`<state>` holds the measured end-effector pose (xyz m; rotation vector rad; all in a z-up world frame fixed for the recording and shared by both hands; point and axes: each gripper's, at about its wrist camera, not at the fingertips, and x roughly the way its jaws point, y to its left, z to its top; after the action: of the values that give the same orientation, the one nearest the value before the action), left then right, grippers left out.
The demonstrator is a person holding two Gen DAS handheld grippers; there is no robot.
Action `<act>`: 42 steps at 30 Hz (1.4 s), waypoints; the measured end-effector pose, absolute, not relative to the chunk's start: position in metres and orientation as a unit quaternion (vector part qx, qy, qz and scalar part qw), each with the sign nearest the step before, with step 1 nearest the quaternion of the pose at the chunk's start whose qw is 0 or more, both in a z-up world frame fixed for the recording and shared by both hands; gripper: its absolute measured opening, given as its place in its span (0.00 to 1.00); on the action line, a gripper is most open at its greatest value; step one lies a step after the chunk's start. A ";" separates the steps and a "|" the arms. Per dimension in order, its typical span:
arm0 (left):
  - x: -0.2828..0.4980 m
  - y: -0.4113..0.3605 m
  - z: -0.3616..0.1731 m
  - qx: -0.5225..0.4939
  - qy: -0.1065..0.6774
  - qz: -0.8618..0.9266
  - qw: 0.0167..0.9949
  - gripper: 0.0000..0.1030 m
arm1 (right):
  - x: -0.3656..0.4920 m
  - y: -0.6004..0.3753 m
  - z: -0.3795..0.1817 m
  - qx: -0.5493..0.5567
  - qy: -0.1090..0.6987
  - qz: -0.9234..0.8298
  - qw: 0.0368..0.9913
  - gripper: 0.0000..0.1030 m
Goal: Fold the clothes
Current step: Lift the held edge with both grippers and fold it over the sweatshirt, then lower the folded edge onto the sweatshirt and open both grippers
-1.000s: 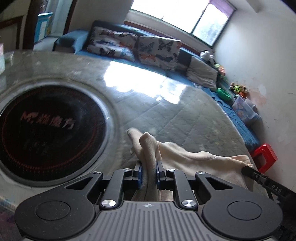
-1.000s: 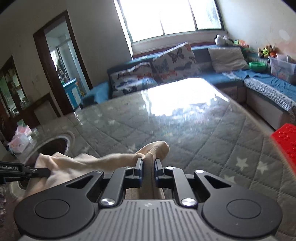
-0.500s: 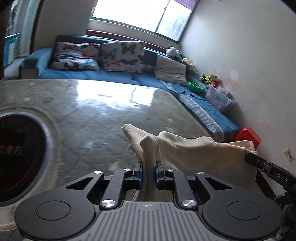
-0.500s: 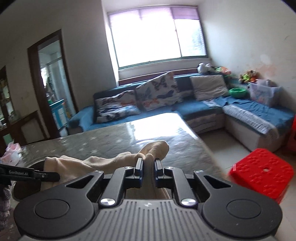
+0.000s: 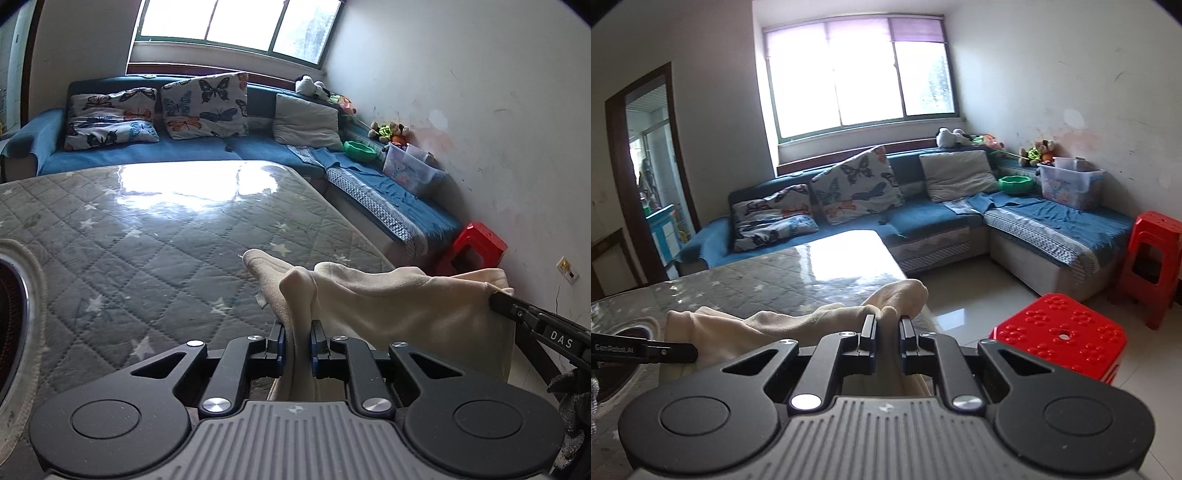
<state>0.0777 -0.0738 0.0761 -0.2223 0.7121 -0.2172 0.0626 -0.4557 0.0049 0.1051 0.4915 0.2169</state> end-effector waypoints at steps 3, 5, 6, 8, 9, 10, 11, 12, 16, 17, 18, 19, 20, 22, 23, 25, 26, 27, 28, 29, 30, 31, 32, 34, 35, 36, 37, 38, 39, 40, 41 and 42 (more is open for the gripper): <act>0.081 -0.079 0.073 -0.100 0.351 -0.106 0.925 0.14 | 0.067 -0.461 -0.002 0.056 0.249 0.100 0.962 0.10; 0.085 -0.083 0.071 -0.096 0.354 -0.104 0.925 0.14 | 0.070 -0.463 -0.007 0.057 0.253 0.097 0.961 0.10; 0.086 -0.085 0.070 -0.094 0.355 -0.103 0.924 0.14 | 0.071 -0.464 -0.008 0.058 0.255 0.096 0.960 0.10; 0.090 -0.088 0.067 -0.091 0.359 -0.100 0.924 0.14 | 0.072 -0.464 -0.011 0.058 0.258 0.095 0.960 0.10; 0.091 -0.088 0.066 -0.090 0.361 -0.099 0.923 0.14 | 0.074 -0.465 -0.013 0.058 0.260 0.094 0.959 0.10; 0.093 -0.089 0.064 -0.089 0.362 -0.098 0.923 0.14 | 0.076 -0.465 -0.014 0.058 0.262 0.092 0.959 0.10; 0.094 -0.089 0.063 -0.088 0.364 -0.097 0.922 0.14 | 0.078 -0.465 -0.016 0.058 0.264 0.090 0.959 0.10; 0.095 -0.090 0.061 -0.086 0.366 -0.097 0.922 0.14 | 0.079 -0.466 -0.017 0.058 0.266 0.089 0.958 0.10; 0.098 -0.090 0.054 -0.080 0.375 -0.092 0.919 0.14 | 0.086 -0.465 -0.028 0.053 0.280 0.081 0.955 0.10; 0.099 -0.090 0.052 -0.080 0.377 -0.090 0.918 0.14 | 0.087 -0.465 -0.030 0.052 0.284 0.079 0.954 0.10; 0.100 -0.090 0.050 -0.080 0.379 -0.089 0.918 0.15 | 0.089 -0.464 -0.032 0.050 0.287 0.077 0.954 0.10; 0.100 -0.089 0.048 -0.080 0.381 -0.087 0.917 0.17 | 0.092 -0.464 -0.036 0.048 0.292 0.075 0.952 0.10; 0.100 -0.089 0.047 -0.080 0.383 -0.085 0.916 0.18 | 0.095 -0.464 -0.038 0.046 0.295 0.074 0.952 0.11; 0.101 -0.088 0.044 -0.079 0.387 -0.082 0.915 0.21 | 0.100 -0.463 -0.044 0.040 0.306 0.068 0.949 0.12; 0.101 -0.087 0.042 -0.077 0.389 -0.079 0.915 0.22 | 0.102 -0.463 -0.047 0.038 0.310 0.065 0.948 0.13; 0.101 -0.085 0.040 -0.075 0.392 -0.076 0.914 0.23 | 0.106 -0.464 -0.050 0.035 0.314 0.055 0.947 0.16; 0.100 -0.084 0.039 -0.074 0.393 -0.075 0.914 0.24 | 0.107 -0.465 -0.050 0.035 0.315 0.051 0.947 0.17; 0.100 -0.084 0.038 -0.073 0.394 -0.073 0.913 0.26 | 0.107 -0.466 -0.049 0.035 0.314 0.050 0.947 0.17; 0.099 -0.083 0.038 -0.071 0.394 -0.068 0.914 0.28 | 0.106 -0.467 -0.048 0.035 0.314 0.048 0.948 0.17; 0.098 -0.083 0.038 -0.070 0.394 -0.064 0.914 0.29 | 0.106 -0.465 -0.047 0.033 0.314 0.052 0.948 0.17; 0.098 -0.082 0.038 -0.070 0.393 -0.061 0.915 0.29 | 0.105 -0.464 -0.047 0.031 0.313 0.056 0.947 0.17; 0.098 -0.080 0.038 -0.071 0.392 -0.060 0.915 0.30 | 0.104 -0.461 -0.046 0.030 0.314 0.061 0.947 0.17; 0.098 -0.079 0.038 -0.071 0.392 -0.057 0.915 0.31 | 0.104 -0.458 -0.047 0.028 0.315 0.068 0.946 0.18; 0.099 -0.077 0.039 -0.069 0.390 -0.050 0.917 0.36 | 0.104 -0.448 -0.050 0.022 0.320 0.084 0.943 0.24; 0.099 -0.076 0.040 -0.069 0.389 -0.047 0.917 0.36 | 0.106 -0.443 -0.052 0.020 0.323 0.090 0.942 0.25; 0.099 -0.075 0.040 -0.068 0.388 -0.044 0.918 0.37 | 0.107 -0.437 -0.054 0.018 0.326 0.097 0.940 0.25; 0.100 -0.075 0.041 -0.069 0.388 -0.043 0.918 0.37 | 0.108 -0.433 -0.055 0.017 0.328 0.102 0.939 0.25; 0.101 -0.074 0.042 -0.069 0.387 -0.043 0.918 0.37 | 0.111 -0.427 -0.056 0.015 0.329 0.108 0.938 0.26; 0.102 -0.075 0.043 -0.069 0.385 -0.045 0.919 0.39 | 0.113 -0.421 -0.058 0.013 0.331 0.114 0.937 0.27; 0.103 -0.075 0.044 -0.069 0.383 -0.046 0.920 0.40 | 0.115 -0.416 -0.058 0.012 0.331 0.120 0.936 0.30; 0.104 -0.075 0.045 -0.068 0.381 -0.048 0.921 0.40 | 0.117 -0.411 -0.058 0.010 0.331 0.124 0.935 0.31; 0.105 -0.077 0.046 -0.065 0.379 -0.050 0.922 0.41 | 0.119 -0.407 -0.058 0.008 0.331 0.127 0.935 0.33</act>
<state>0.1054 -0.0770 0.0460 -0.1344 0.7785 -0.1030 0.1189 -0.4071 -0.0584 0.0174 0.6758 0.2604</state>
